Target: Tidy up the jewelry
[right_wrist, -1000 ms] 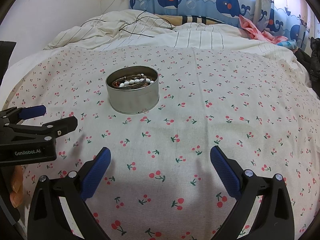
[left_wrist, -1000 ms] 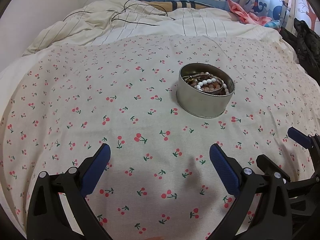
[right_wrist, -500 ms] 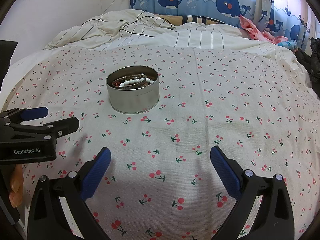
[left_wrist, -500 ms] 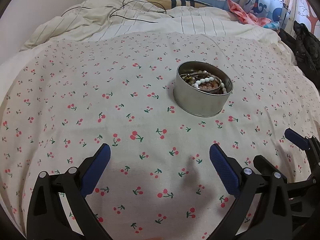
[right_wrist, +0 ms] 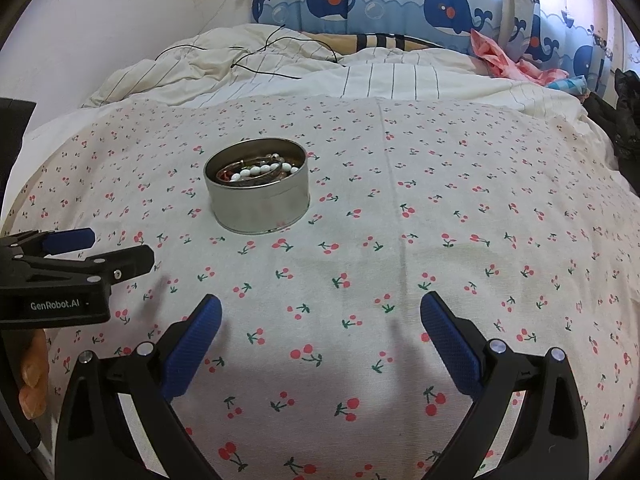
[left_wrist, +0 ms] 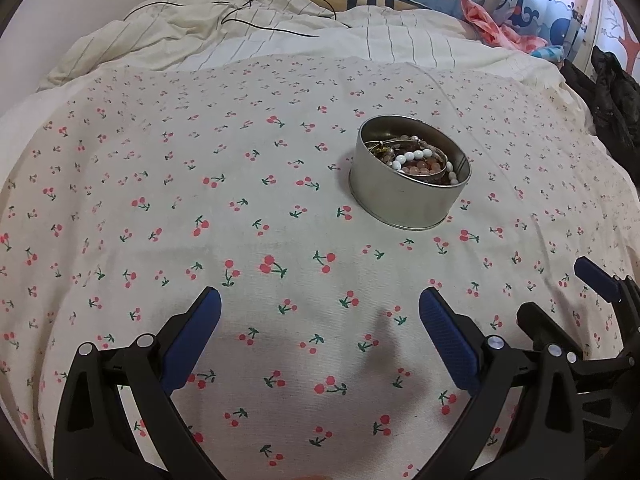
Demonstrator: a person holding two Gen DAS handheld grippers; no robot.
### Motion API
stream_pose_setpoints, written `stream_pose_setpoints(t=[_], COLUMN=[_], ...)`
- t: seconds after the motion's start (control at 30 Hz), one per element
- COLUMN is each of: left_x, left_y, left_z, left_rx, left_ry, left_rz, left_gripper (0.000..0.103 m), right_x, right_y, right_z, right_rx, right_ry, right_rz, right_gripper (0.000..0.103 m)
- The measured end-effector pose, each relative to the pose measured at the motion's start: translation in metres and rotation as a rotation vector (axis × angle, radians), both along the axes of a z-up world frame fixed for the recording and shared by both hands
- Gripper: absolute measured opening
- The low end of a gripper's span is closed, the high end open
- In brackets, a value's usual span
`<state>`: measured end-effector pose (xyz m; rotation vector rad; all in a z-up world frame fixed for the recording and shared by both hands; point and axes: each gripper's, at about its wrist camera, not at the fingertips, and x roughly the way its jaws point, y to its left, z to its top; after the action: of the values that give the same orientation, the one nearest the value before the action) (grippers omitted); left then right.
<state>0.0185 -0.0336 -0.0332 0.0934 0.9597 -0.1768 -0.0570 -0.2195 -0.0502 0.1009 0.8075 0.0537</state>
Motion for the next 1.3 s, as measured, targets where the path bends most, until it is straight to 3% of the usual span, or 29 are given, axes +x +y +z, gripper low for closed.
stream_pose_setpoints(t=[1.3], left_x=[0.0010], left_y=[-0.0025], left_z=[-0.0049], left_rx=[-0.008], left_ry=[0.029], left_rz=[-0.001], left_gripper=[0.095], right_x=[-0.0008], right_y=[0.0017], right_z=[0.0001], right_rx=[-0.004], right_ry=[0.005], right_rz=[0.004], right_gripper=[0.095])
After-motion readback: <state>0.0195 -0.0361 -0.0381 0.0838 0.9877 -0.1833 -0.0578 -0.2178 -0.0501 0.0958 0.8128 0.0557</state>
